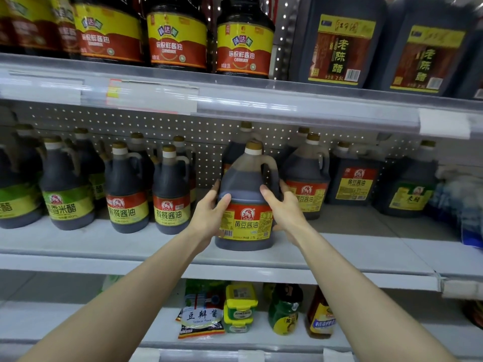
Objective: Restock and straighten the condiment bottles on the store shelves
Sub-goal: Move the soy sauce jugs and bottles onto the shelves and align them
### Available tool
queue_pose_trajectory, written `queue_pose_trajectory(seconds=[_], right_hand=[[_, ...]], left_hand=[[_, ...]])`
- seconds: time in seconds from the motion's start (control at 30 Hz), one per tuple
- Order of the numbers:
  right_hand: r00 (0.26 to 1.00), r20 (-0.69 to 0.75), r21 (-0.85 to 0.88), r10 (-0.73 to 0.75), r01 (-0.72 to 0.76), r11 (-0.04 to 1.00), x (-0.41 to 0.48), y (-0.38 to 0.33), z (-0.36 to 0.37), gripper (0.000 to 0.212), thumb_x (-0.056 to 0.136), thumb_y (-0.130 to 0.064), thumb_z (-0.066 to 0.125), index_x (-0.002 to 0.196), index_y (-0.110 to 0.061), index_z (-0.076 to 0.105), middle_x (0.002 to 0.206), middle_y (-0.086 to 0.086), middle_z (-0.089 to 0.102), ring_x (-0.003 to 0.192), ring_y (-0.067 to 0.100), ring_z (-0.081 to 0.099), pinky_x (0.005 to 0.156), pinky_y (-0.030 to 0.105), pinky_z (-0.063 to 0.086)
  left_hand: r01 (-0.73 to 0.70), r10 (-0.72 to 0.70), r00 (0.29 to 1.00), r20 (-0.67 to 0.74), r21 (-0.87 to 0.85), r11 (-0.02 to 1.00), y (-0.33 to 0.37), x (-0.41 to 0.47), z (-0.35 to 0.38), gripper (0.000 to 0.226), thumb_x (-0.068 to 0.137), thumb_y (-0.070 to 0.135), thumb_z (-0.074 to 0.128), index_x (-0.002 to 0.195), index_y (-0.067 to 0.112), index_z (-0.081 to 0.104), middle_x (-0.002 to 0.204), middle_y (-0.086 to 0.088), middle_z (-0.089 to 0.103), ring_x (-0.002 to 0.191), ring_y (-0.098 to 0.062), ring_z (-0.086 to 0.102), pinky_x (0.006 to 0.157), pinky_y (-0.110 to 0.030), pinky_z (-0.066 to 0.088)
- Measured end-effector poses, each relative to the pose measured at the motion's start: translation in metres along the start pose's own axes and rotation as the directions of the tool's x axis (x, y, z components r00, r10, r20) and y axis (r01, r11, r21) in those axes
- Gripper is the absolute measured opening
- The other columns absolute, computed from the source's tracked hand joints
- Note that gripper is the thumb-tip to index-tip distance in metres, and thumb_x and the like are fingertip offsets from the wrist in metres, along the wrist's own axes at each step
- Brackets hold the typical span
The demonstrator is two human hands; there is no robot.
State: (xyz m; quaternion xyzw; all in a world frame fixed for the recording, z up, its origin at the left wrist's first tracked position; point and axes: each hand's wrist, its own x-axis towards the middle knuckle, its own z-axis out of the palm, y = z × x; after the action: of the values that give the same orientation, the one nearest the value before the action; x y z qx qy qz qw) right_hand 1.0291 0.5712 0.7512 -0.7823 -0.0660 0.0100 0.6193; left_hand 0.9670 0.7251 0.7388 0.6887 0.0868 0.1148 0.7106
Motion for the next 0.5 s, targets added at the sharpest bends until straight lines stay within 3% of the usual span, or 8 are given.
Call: queue_pose_trajectory(seconds=[0.1,0.2,0.4,0.5], right_hand=[[1.000,-0.006,0.012,-0.009,0.009,1.000,0.004,0.002,0.001,0.066,0.094,-0.045,0.055,0.151,-0.029,0.026,0.140,0.005,0.050,0.115,0.025,0.057,0.082,0.038,0.053],[1.000,0.004,0.032,-0.012,0.012,0.999,0.012,0.004,0.002,0.066,0.095,-0.042,0.056,0.152,-0.029,0.025,0.140,0.005,0.052,0.115,0.026,0.057,0.071,0.032,0.050],[1.000,-0.008,0.074,0.018,-0.017,0.997,0.030,0.008,0.006,0.070,0.091,-0.044,0.060,0.151,-0.033,0.025,0.144,0.004,0.048,0.119,0.031,0.055,0.089,0.048,0.052],[0.999,-0.007,0.062,0.034,-0.034,0.997,0.041,0.009,0.008,0.072,0.090,-0.048,0.061,0.151,-0.036,0.024,0.147,0.003,0.045,0.122,0.034,0.052,0.081,0.048,0.054]], left_hand=[[-0.007,0.007,0.999,-0.032,0.000,1.000,0.001,0.006,0.000,0.021,0.100,0.027,0.049,0.122,0.026,0.050,0.115,-0.007,0.065,0.100,-0.022,0.065,0.084,-0.052,0.056],[-0.025,0.025,0.999,-0.032,-0.005,1.000,0.001,0.012,-0.001,0.039,0.101,0.026,0.048,0.136,0.039,0.038,0.116,-0.004,0.064,0.102,-0.023,0.064,0.084,-0.053,0.055],[0.011,-0.011,0.999,-0.034,0.007,1.000,-0.003,0.029,-0.002,0.054,0.101,0.027,0.048,0.149,0.035,0.027,0.123,-0.005,0.061,0.109,-0.029,0.061,0.088,-0.060,0.052],[0.025,-0.025,0.999,-0.039,-0.007,1.000,-0.003,0.038,-0.002,0.054,0.101,0.026,0.048,0.149,0.038,0.027,0.121,-0.001,0.060,0.108,-0.027,0.061,0.088,-0.058,0.052]])
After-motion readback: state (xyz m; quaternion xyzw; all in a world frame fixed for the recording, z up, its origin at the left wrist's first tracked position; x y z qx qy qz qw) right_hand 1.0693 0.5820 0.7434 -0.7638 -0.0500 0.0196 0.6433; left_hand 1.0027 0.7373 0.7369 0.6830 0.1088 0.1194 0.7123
